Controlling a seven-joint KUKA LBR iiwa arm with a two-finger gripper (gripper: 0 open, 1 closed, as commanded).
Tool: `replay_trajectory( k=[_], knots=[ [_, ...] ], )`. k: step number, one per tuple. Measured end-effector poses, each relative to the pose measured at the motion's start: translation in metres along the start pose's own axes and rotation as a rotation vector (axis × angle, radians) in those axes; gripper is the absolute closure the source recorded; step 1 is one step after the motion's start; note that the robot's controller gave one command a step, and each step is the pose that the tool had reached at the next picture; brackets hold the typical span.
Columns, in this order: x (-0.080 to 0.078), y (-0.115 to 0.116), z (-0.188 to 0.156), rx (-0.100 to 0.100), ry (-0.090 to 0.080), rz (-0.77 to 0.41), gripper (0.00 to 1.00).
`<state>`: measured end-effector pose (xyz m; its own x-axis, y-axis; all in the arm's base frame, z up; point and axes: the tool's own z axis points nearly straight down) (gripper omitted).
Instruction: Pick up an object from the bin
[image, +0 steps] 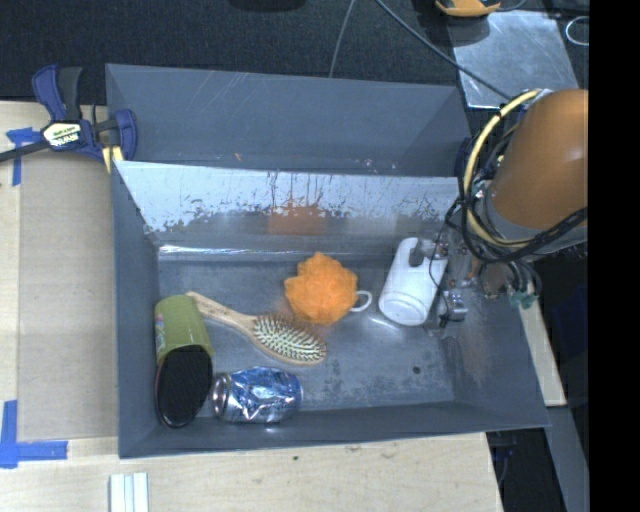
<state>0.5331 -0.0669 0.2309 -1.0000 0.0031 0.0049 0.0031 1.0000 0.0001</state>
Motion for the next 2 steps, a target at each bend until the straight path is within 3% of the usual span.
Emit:
replay_trajectory(
  k=[1,2],
  knots=[
    [-0.039,0.041,0.094,-0.002,0.003,-0.251,0.0],
    [-0.065,0.074,0.152,-0.003,0.003,-0.195,0.0]
  ],
)
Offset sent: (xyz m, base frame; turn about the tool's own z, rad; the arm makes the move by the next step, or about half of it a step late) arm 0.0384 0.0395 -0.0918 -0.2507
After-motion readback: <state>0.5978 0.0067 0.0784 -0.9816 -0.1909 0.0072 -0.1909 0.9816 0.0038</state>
